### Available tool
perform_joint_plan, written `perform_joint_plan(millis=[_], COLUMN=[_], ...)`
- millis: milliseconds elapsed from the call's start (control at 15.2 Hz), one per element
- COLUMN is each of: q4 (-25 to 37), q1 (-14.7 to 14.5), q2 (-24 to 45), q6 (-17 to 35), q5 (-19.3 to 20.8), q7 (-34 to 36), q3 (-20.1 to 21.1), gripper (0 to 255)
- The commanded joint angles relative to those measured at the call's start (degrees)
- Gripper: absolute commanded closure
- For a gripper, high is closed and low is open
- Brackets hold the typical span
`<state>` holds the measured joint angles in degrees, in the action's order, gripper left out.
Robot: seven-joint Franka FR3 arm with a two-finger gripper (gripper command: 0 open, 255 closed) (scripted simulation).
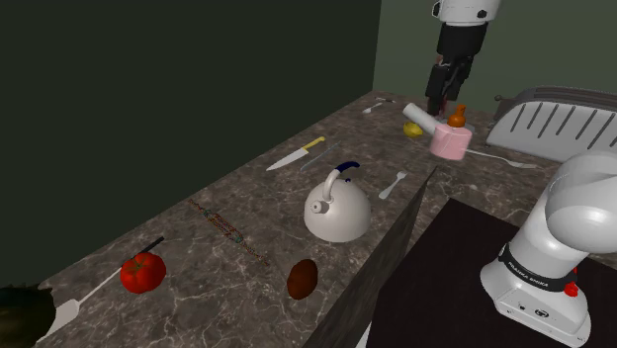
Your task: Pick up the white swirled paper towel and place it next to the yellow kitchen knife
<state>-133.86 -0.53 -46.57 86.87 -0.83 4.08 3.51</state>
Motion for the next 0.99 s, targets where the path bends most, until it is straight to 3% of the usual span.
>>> perform_joint_plan(millis=[0, 924], q4=[0.0, -15.37], q1=[0.0, 8.38], q2=[0.0, 6.16], q6=[0.0, 28.26], q5=[0.0, 15.52], q7=[0.0, -3.08], q3=[0.0, -5.38], gripper=[0, 0])
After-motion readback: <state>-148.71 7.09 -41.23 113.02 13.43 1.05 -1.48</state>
